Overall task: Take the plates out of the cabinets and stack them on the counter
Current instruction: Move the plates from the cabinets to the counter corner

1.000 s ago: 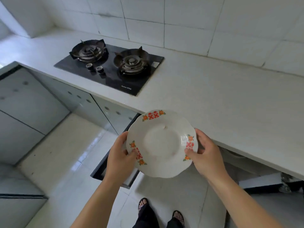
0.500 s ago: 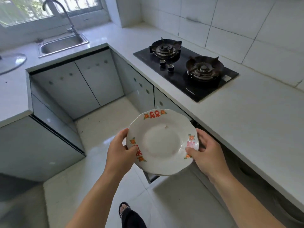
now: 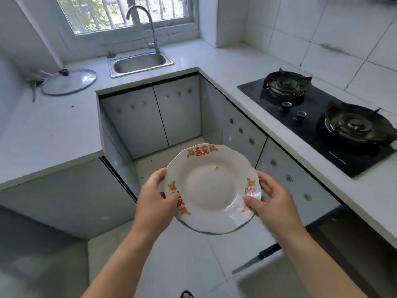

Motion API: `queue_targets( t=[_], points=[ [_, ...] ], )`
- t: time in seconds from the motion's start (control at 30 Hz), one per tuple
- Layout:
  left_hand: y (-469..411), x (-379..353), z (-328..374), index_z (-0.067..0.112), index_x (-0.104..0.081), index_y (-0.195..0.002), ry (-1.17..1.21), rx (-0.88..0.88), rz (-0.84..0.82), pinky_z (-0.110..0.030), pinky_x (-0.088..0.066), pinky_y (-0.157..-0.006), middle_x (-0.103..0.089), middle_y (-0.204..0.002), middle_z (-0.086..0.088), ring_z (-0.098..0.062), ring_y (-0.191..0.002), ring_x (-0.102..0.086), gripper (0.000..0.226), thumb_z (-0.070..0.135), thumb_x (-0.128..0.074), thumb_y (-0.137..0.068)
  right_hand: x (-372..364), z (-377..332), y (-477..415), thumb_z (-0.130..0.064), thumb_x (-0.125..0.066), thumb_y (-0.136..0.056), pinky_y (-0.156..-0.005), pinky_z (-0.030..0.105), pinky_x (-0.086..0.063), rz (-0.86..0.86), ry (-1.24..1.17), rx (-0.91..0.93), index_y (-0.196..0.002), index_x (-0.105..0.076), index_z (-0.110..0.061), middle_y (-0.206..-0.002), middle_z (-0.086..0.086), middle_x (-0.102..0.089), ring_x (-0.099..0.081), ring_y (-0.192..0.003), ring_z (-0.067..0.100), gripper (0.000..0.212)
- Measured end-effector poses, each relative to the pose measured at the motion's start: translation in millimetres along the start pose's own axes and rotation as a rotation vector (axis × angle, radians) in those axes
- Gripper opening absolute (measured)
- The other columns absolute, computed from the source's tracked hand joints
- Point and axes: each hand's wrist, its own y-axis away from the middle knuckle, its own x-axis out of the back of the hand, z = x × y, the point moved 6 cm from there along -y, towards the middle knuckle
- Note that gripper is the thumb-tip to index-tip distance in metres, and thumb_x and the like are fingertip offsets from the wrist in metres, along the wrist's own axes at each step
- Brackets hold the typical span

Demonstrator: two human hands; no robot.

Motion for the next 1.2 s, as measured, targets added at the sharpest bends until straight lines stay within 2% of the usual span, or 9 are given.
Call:
queue_targets(
  t=[0.1, 0.23, 0.37, 0.53, 0.73, 0.87, 1.0, 1.1, 1.2],
  points=[
    [-32.4, 33.7, -7.1, 0.023, -0.055, -0.12, 0.01, 0.014, 0.023, -0.015, -0.051, -0.051, -0.068, -0.094, 0.009, 0.0, -0.057, -0.064, 0.052, -0.006, -0.06, -0.077, -42.9, -9.3, -23.5, 0.008, -0.066, -0.078, -0.071, 0.028, -0.059, -0.027, -0.008, -0.008, -0.12, -0.056, -0.027, -0.11, -0.017, -0.065, -0.071, -0.081, 0.008, 0.055],
    [-75.7, 61.0, -7.4, 0.024, -0.057, -0.113, 0.035, 0.018, 0.042, -0.016, -0.056, -0.06, -0.066, -0.092, 0.016, -0.009, -0.067, -0.069, 0.049, -0.009, -0.059, -0.077, -85.0, -20.4, -59.8, 0.009, -0.066, -0.077, -0.067, 0.027, -0.059, -0.036, -0.01, -0.019, -0.123, -0.055, -0.023, -0.111, -0.016, -0.064, -0.071, -0.078, 0.008, 0.057],
    [-128.2, 68.4, -2.0, 0.033, -0.05, -0.117, 0.036, 0.029, 0.055, -0.011, -0.052, -0.056, -0.054, -0.089, 0.032, -0.001, -0.066, -0.067, 0.056, -0.006, -0.061, -0.078, -111.6, -30.4, -106.8, 0.009, -0.067, -0.077, -0.077, 0.036, -0.059, -0.024, -0.019, -0.021, -0.126, -0.055, -0.023, -0.116, -0.012, -0.065, -0.071, -0.086, 0.013, 0.06],
    [-217.7, 54.6, 8.4, 0.033, -0.049, -0.114, 0.024, 0.02, 0.016, -0.006, -0.049, -0.054, -0.056, -0.09, 0.028, 0.015, -0.061, -0.061, 0.053, -0.006, -0.061, -0.08, -131.5, -37.4, -190.2, 0.009, -0.067, -0.077, -0.081, 0.037, -0.057, 0.006, -0.054, -0.047, -0.128, -0.053, -0.019, -0.114, -0.011, -0.066, -0.07, -0.092, 0.015, 0.061],
    [-352.3, 25.5, 38.5, 0.02, -0.052, -0.127, -0.007, 0.026, -0.007, -0.03, -0.056, -0.075, -0.065, -0.104, 0.012, -0.004, -0.082, -0.066, 0.055, -0.005, -0.063, -0.079, -148.4, -69.4, -318.1, 0.011, -0.065, -0.077, -0.077, 0.033, -0.058, 0.037, -0.079, -0.052, -0.13, -0.051, -0.018, -0.113, -0.013, -0.065, -0.068, -0.094, 0.012, 0.062],
    [-431.8, 4.2, 70.2, 0.023, -0.053, -0.125, -0.029, -0.029, -0.026, -0.018, -0.052, -0.066, -0.06, -0.097, 0.021, 0.0, -0.083, -0.063, 0.053, -0.004, -0.063, -0.079, -147.4, -96.7, -392.0, 0.01, -0.066, -0.077, -0.083, 0.036, -0.057, 0.069, -0.071, -0.04, -0.125, -0.053, -0.023, -0.114, -0.015, -0.065, -0.067, -0.097, 0.011, 0.06],
    [-499.5, -14.2, 90.2, 0.026, -0.056, -0.117, -0.033, -0.033, -0.062, -0.026, -0.056, -0.071, -0.063, -0.097, 0.019, -0.007, -0.082, -0.067, 0.049, -0.003, -0.062, -0.078, -146.6, -119.6, -453.5, 0.006, -0.068, -0.076, -0.071, 0.02, -0.053, 0.114, -0.005, -0.011, -0.125, -0.054, -0.024, -0.115, -0.014, -0.064, -0.066, -0.085, -0.004, 0.059],
    [-551.2, -26.3, 101.4, 0.029, -0.055, -0.12, -0.024, -0.027, -0.087, -0.03, -0.057, -0.072, -0.061, -0.092, 0.023, -0.007, -0.08, -0.068, 0.051, -0.002, -0.063, -0.079, -152.5, -132.4, -498.4, 0.004, -0.068, -0.077, -0.07, 0.018, -0.051, 0.131, 0.015, -0.006, -0.112, -0.057, -0.033, -0.107, -0.021, -0.065, -0.065, -0.081, -0.009, 0.052],
    [-612.7, -38.5, 110.9, 0.032, -0.053, -0.12, -0.023, -0.043, -0.124, -0.018, -0.055, -0.061, -0.06, -0.091, 0.025, 0.001, -0.073, -0.067, 0.052, -0.002, -0.063, -0.081, -165.6, -144.4, -550.0, 0.009, -0.065, -0.076, -0.065, 0.015, -0.054, 0.161, 0.001, 0.0, -0.103, -0.06, -0.035, -0.1, -0.021, -0.068, -0.067, -0.081, -0.006, 0.052]
  ],
)
